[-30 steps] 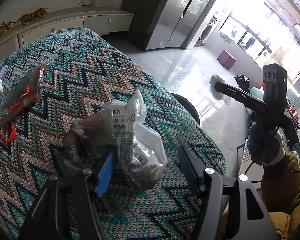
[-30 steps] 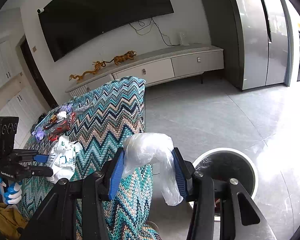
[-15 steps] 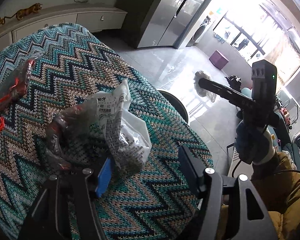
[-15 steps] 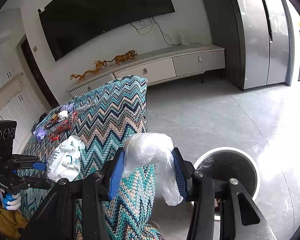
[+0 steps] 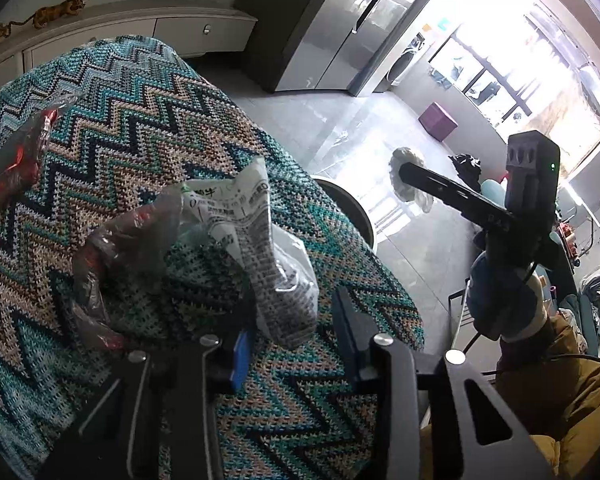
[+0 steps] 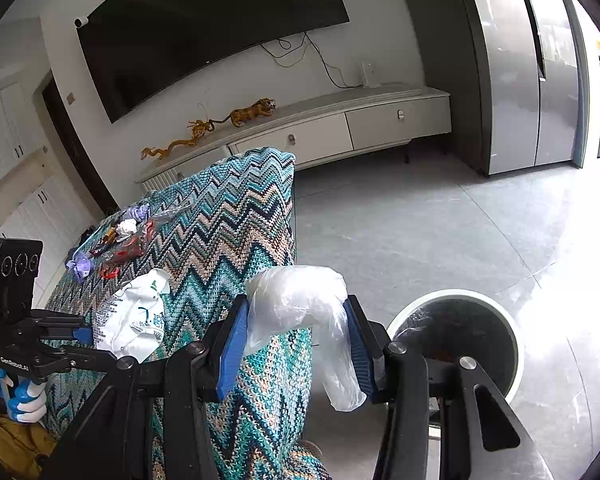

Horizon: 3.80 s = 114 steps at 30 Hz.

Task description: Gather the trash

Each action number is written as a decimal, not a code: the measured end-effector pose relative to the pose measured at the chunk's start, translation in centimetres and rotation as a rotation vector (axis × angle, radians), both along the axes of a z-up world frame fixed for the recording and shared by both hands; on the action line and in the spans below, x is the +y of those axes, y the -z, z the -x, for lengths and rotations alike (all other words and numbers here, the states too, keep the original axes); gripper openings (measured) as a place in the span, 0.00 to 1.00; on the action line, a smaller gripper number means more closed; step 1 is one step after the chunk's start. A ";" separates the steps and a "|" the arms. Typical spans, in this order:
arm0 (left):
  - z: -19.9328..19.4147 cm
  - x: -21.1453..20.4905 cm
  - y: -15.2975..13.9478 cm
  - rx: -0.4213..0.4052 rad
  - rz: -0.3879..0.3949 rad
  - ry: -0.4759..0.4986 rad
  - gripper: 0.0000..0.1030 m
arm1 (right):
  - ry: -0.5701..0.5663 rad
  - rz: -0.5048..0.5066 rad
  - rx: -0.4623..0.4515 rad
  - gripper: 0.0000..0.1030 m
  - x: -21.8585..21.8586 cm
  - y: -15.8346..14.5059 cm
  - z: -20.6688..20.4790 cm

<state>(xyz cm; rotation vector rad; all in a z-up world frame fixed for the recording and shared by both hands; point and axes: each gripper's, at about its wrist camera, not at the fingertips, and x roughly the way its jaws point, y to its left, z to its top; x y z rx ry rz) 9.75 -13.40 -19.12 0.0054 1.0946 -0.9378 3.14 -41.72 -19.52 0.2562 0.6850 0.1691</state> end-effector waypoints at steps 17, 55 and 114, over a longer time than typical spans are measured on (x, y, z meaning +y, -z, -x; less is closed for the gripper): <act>0.0 -1.4 -1.4 -0.053 0.030 0.040 0.14 | 0.031 -0.024 0.003 0.43 -1.6 0.8 0.1; -5.2 -29.4 3.4 0.057 -0.024 0.252 0.36 | 0.402 0.013 0.273 0.58 -16.5 11.4 -1.6; -11.6 26.2 0.3 -0.406 -0.292 -0.674 0.74 | -0.366 0.218 0.164 0.68 23.2 2.1 -9.8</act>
